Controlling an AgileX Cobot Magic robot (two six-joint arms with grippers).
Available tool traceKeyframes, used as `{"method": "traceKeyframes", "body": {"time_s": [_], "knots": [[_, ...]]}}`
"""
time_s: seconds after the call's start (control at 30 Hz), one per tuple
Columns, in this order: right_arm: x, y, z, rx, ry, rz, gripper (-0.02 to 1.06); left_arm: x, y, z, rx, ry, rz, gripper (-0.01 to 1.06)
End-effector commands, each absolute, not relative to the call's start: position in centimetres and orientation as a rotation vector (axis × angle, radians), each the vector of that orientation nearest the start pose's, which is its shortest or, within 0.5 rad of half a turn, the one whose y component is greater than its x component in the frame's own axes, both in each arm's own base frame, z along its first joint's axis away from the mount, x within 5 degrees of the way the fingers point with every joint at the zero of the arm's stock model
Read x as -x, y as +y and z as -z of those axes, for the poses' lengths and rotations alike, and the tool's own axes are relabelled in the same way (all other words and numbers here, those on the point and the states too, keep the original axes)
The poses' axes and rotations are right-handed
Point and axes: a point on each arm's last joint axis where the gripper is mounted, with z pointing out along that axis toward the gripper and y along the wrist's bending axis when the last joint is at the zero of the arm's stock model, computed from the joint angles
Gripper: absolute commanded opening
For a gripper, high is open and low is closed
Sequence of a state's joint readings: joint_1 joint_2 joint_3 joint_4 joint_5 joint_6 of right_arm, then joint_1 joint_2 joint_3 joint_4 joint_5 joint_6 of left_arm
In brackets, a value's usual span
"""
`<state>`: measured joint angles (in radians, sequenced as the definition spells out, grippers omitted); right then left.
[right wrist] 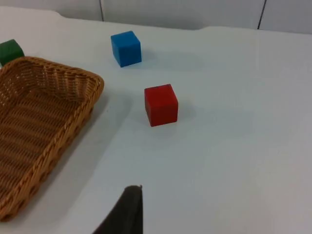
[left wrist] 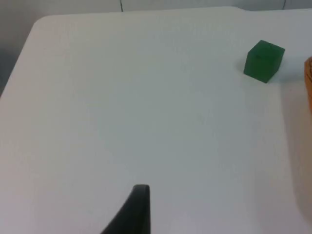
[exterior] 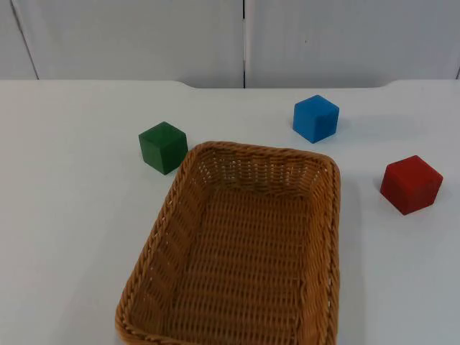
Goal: Pick up one cube with each hand and place exactly two cubes into the same basket, leaving the remaining cube outside.
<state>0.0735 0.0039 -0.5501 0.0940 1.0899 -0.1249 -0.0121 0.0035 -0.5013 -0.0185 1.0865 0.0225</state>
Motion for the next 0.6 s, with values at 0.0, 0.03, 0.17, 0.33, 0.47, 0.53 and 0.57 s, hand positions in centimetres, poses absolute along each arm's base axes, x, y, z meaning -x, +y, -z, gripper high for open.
{"method": "traceKeyframes", "body": {"time_s": [0.0, 0.03, 0.17, 0.33, 0.47, 0.53, 0.57], "knots": [[1.5, 0.5, -29.6, 0.194, 1.983, -0.048, 1.05, 0.7, -0.3, -28.3, -0.035, 2.041, 0.046, 1.05], [1.3, 0.4, -29.8, 0.193, 1.988, -0.035, 1.05, 0.6, -0.3, -28.6, -0.035, 2.043, 0.046, 1.05], [1.0, 0.4, -30.4, 0.192, 1.992, -0.03, 1.05, 0.2, -0.4, -29.6, -0.034, 2.036, 0.051, 1.05], [0.2, 0.5, -31.0, 0.19, 1.994, -0.034, 1.05, -0.2, -0.4, -30.3, -0.033, 2.026, 0.055, 1.05], [-0.9, 0.6, -31.2, 0.19, 2.022, -0.047, 1.05, -0.8, -0.5, -30.4, -0.032, 2.037, 0.071, 1.05], [-1.6, 0.7, -31.3, 0.19, 2.043, -0.061, 1.05, -1.3, -0.6, -30.6, -0.03, 2.045, 0.084, 1.05], [-1.6, 0.7, -31.3, 0.19, 2.043, -0.061, 1.05, -1.3, -0.6, -30.6, -0.03, 2.045, 0.084, 1.05]]}}
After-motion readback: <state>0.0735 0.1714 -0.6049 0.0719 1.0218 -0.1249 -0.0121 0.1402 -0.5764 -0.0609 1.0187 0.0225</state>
